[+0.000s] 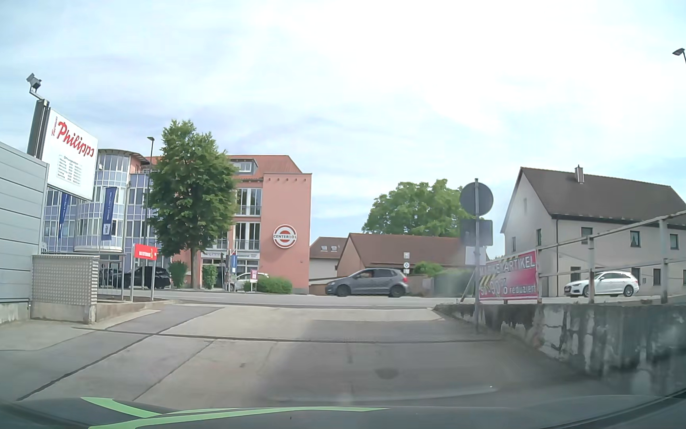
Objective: Follow the waypoints while adhering to traffic rules and regulations
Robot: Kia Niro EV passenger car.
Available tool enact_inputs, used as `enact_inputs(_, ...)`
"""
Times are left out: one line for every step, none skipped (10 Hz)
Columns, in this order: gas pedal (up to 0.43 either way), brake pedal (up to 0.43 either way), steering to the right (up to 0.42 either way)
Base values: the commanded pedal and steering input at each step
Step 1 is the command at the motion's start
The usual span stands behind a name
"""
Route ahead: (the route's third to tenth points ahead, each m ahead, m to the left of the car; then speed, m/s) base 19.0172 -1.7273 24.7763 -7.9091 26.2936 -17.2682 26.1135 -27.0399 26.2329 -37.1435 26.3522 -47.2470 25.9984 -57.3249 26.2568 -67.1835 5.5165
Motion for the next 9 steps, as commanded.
enact_inputs(0.0,0.0,-0.001)
enact_inputs(0.0,0.0,-0.001)
enact_inputs(0.0,0.0,-0.002)
enact_inputs(0.0,0.0,-0.001)
enact_inputs(0.0,0.0,-0.001)
enact_inputs(0.0,0.0,-0.001)
enact_inputs(0.0,0.0,-0.001)
enact_inputs(0.0,0.006,-0.001)
enact_inputs(0.0,0.012,-0.001)
